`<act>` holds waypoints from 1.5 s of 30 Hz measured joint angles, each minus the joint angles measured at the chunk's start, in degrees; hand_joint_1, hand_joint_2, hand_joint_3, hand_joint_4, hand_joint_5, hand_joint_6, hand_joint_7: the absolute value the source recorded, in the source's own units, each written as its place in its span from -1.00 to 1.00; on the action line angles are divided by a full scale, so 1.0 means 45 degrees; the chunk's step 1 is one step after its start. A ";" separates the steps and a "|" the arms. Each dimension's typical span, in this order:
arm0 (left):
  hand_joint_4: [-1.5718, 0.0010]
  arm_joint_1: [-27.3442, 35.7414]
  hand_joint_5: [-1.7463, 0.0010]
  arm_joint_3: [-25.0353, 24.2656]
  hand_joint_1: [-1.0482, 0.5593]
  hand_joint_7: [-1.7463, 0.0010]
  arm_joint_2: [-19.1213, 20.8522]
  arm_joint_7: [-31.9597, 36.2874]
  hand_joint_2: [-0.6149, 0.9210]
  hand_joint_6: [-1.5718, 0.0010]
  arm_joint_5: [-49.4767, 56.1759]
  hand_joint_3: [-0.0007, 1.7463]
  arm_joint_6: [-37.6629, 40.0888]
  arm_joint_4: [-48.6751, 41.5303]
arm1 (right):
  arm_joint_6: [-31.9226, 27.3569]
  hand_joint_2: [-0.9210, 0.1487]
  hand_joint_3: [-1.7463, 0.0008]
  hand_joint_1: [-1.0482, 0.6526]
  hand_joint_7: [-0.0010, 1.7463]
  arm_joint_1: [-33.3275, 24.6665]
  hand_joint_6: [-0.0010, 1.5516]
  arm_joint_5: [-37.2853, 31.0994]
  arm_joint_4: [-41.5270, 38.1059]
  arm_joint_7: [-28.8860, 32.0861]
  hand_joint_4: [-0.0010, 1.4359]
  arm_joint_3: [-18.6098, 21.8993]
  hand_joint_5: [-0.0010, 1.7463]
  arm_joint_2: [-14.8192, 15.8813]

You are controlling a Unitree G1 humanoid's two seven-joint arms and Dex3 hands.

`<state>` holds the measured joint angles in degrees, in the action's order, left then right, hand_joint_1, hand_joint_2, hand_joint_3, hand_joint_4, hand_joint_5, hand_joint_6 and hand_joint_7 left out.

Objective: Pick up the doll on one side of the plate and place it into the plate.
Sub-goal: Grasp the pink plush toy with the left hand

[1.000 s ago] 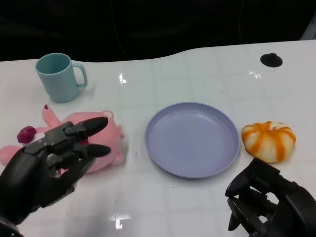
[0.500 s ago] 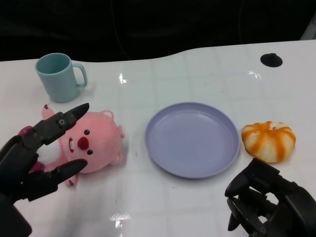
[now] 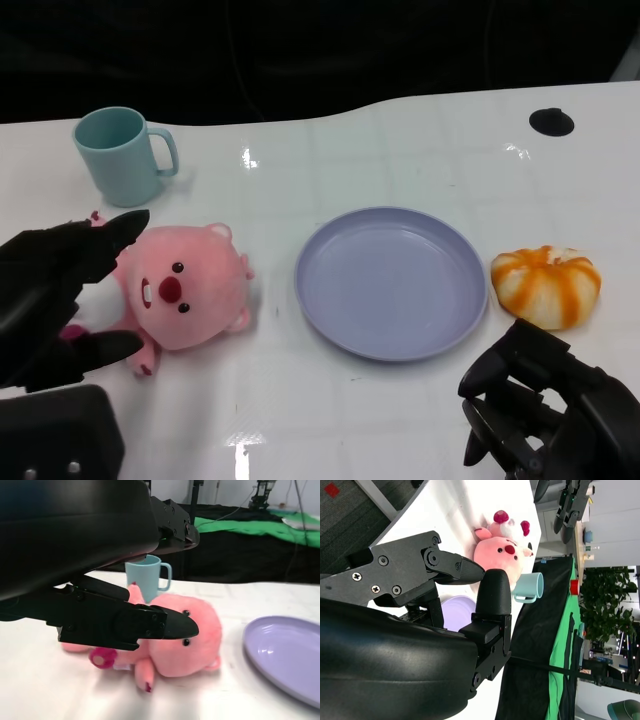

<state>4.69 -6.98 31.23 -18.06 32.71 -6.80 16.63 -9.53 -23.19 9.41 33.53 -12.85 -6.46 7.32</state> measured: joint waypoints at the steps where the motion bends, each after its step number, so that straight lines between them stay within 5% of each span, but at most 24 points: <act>1: 1.00 -0.0133 0.81 0.0155 -0.67 0.98 0.0087 0.0020 1.00 0.89 0.0410 -0.90 0.0145 -0.0053 | -0.0002 -0.95 0.32 -0.16 0.83 0.0001 -0.40 0.0000 -0.0003 0.0003 -0.19 0.0002 0.98 0.0000; 11: 0.98 -0.1736 0.78 0.1837 -0.64 0.98 0.0640 0.0114 1.00 0.85 0.3268 -0.98 0.1578 -0.1699 | -0.0062 -0.96 0.34 -0.16 0.83 -0.0009 -0.39 -0.0024 0.0008 0.0117 -0.19 -0.0037 0.97 -0.0023; 25: 0.90 -0.4260 0.81 0.4276 -0.64 0.98 0.0776 0.0136 1.00 0.78 0.3666 -0.97 0.1707 -0.5657 | -0.0188 -0.96 0.36 -0.18 0.82 -0.0123 -0.38 -0.0020 0.0220 0.0133 -0.17 -0.0077 0.96 -0.0034; 40: 0.87 -0.7366 0.85 0.6349 -0.59 0.99 -0.0114 0.1430 1.00 0.79 0.3619 -0.92 0.1792 -1.0823 | -0.0253 -0.97 0.37 -0.18 0.81 -0.0317 -0.37 -0.0026 0.0418 0.0168 -0.17 -0.0119 0.95 -0.0027; 45: 0.72 -0.8162 0.83 0.6754 -0.44 0.95 -0.0533 0.1965 1.00 0.64 0.3404 -0.88 0.1686 -1.2617 | -0.0294 -0.97 0.38 -0.18 0.81 -0.0358 -0.37 -0.0024 0.0451 0.0168 -0.17 -0.0119 0.96 -0.0021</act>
<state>-32.04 23.41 28.83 -9.22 48.03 0.79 -40.14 -10.85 -24.80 9.30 35.56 -12.09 -6.99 7.22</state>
